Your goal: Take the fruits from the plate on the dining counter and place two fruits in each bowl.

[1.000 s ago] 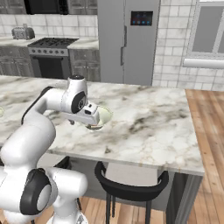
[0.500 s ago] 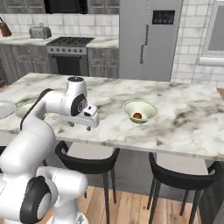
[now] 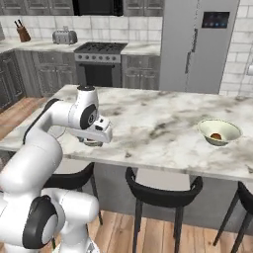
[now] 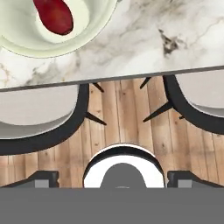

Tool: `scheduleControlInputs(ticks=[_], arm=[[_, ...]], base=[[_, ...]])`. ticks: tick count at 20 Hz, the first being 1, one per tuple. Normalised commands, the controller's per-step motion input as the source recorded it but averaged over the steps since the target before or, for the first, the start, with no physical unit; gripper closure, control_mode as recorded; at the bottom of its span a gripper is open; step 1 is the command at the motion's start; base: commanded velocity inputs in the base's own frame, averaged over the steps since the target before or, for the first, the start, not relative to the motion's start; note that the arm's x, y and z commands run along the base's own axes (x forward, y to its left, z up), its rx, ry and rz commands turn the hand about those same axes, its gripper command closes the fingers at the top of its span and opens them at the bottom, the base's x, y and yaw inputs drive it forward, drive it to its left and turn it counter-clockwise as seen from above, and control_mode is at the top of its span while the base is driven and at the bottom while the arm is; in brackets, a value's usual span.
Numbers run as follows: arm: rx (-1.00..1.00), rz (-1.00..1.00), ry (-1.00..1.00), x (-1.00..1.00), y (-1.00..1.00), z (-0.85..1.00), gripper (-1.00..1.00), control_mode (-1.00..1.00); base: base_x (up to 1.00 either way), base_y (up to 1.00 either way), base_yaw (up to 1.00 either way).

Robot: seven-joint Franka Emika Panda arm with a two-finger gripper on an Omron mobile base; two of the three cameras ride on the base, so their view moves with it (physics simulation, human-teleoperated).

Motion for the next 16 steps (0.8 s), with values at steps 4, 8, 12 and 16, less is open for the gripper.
scheduleControlInputs(ticks=[4,8,12,16], arm=[[0.0,0.0,0.0,0.0,0.0,0.0,-1.0,1.0],[0.0,0.0,0.0,0.0,0.0,0.0,-1.0,1.0],[0.0,0.0,0.0,0.0,0.0,0.0,-1.0,1.0],[0.0,0.0,0.0,0.0,0.0,0.0,-1.0,1.0]], base=[[0.36,1.0,0.0],[0.51,1.0,0.0],[0.53,0.94,0.01],[0.4,0.44,0.0]])
